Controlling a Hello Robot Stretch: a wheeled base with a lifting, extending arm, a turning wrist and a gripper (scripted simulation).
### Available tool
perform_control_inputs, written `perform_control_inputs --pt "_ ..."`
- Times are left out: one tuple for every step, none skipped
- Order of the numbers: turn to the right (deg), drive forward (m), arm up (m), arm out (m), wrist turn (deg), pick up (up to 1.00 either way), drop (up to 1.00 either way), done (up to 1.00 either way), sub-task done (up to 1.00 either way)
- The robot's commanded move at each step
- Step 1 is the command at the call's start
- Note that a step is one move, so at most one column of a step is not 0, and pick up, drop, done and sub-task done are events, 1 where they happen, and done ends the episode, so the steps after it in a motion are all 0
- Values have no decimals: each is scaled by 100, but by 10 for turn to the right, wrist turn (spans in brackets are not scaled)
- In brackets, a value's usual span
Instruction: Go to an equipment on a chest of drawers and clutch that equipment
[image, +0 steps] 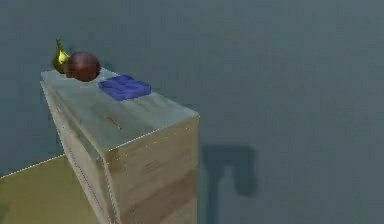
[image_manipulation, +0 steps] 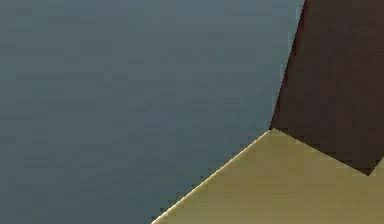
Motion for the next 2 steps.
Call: perform_control_inputs --pt "-450 0 0 0 0 0 0 0 0" --pt "-30 0 0 0 0 0 0 0 0"
